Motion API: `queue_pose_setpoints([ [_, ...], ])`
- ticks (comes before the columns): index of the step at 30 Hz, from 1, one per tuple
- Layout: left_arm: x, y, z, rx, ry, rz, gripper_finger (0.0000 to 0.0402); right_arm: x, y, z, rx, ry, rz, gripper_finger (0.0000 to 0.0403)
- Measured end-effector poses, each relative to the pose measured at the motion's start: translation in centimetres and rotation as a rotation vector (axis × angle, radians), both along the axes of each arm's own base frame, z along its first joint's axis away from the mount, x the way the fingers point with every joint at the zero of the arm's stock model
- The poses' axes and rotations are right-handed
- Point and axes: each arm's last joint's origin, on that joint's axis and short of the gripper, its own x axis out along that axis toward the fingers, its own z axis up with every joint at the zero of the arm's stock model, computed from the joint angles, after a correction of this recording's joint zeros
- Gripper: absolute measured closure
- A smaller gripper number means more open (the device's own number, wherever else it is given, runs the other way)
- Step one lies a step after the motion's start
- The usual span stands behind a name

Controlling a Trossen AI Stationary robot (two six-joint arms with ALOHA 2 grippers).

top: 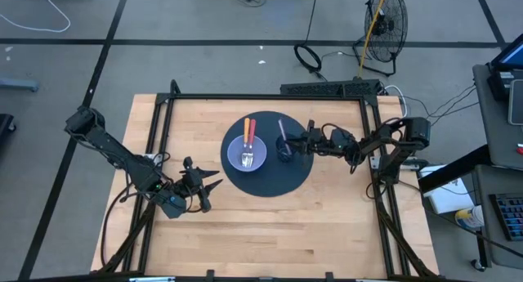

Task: Pick & Place Utensil
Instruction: Put the pink straw into the blue cup on the mat

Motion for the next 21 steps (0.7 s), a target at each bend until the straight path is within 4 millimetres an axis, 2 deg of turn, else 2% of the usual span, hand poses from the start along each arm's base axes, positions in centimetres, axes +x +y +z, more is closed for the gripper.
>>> queue_pose_setpoints([
  [21, 0.0, 0.0, 0.0, 0.001, 0.0, 0.0, 0.0257, 0.52, -0.2, 0.46, 0.007, -0.021, -0.01, 0.0272],
])
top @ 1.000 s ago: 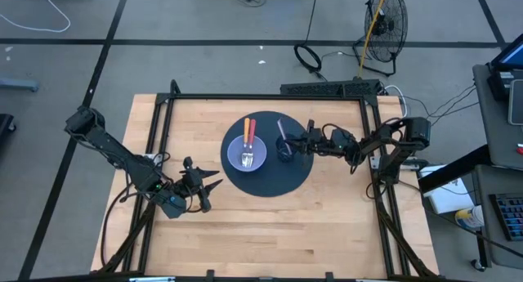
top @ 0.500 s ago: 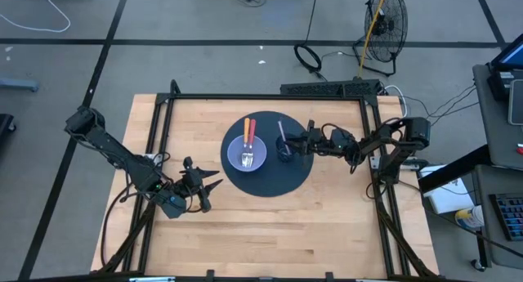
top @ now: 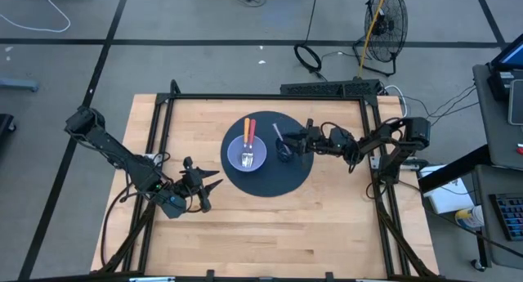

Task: Pick & Place Utensil
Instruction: Put the pink straw into the blue cup on the mat, then return to Home Position

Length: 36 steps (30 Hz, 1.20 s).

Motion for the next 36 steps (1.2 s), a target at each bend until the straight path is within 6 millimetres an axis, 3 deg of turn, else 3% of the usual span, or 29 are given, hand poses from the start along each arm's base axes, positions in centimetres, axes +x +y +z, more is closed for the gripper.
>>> queue_pose_setpoints([
  [10, 0.0, 0.0, 0.0, -0.001, 0.0, 0.0, 0.0257, 0.8, -0.5, -0.1, 0.033, 0.055, -0.073, 0.0235],
  [27, 0.0, 0.0, 0.0, 0.006, 0.004, -0.003, 0.0257, 0.8, -0.5, 0.1, 0.025, 0.036, -0.065, 0.0234],
  [36, 0.2, -0.1, 0.4, 0.044, -0.029, 0.016, 0.0256, 0.5, -0.2, 1.7, -0.004, 0.0, -0.007, 0.0234],
])
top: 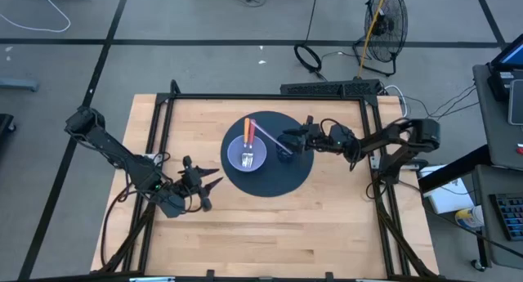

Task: Pick & Place Utensil
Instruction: Return to Home Position

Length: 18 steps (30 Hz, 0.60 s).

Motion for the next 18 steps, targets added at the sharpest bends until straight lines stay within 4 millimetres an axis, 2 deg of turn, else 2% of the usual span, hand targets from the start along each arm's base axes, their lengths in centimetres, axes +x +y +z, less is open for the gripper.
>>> queue_pose_setpoints([
  [11, 0.2, -0.1, 0.4, 0.128, 0.023, -0.022, 0.0256, -1.8, 1.1, 3.2, -0.044, 0.071, 0.06, 0.0234],
  [18, 0.6, 0.8, 1.5, 0.189, -0.016, 0.058, 0.0256, -3.9, 1.7, 4.8, -0.077, 0.16, 0.085, 0.0234],
])
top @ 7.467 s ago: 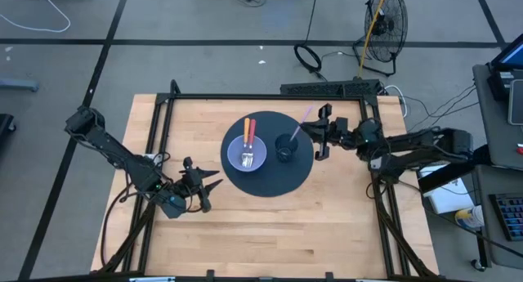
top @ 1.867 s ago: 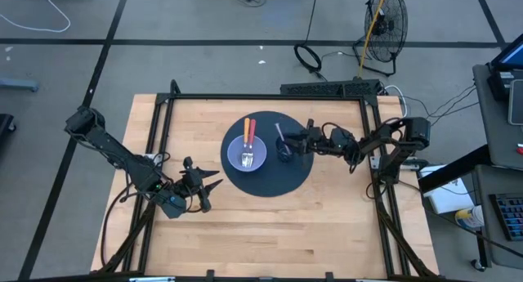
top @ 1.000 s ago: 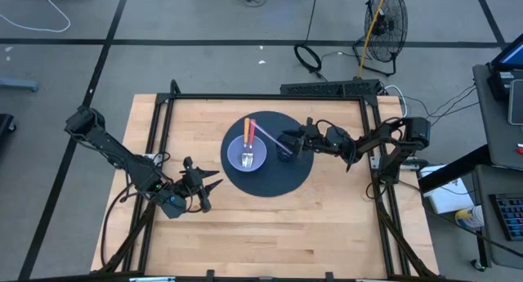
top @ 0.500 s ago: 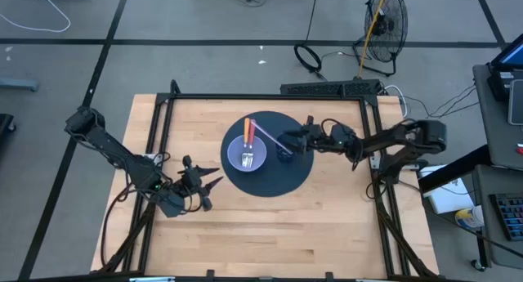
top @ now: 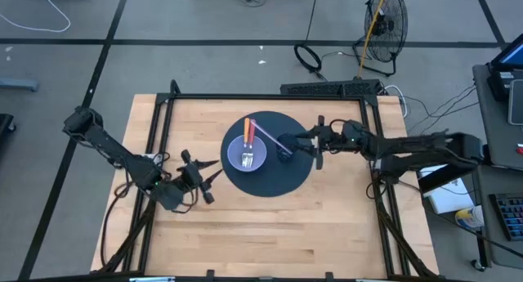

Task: Pick & Place Utensil
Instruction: Return to Home Position

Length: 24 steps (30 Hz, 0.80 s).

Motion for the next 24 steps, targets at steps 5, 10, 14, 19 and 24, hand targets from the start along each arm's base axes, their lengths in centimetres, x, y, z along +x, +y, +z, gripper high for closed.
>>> queue_pose_setpoints([
  [5, 0.7, 1.8, 1.8, -0.014, -0.004, -0.144, 0.0256, -1.1, 0.6, 0.8, -0.025, 0.018, 0.027, 0.0234],
  [10, 1.4, 4.3, 3.2, 0.004, -0.032, -0.247, 0.0256, -1.6, 1.7, 1.4, -0.054, 0.007, 0.078, 0.0234],
  [14, 1.6, 6.4, 4.0, 0.011, -0.052, -0.289, 0.0256, -2.0, 2.6, 1.5, -0.081, -0.007, 0.112, 0.0234],
  [19, 0.8, 9.0, 4.3, 0.017, -0.082, -0.29, 0.0256, -3.5, 3.1, 0.8, -0.084, -0.028, 0.118, 0.0234],
  [24, -1.5, 10.9, 2.7, -0.011, -0.179, -0.271, 0.0256, -5.9, 3.4, -0.1, -0.066, -0.106, 0.112, 0.0234],
])
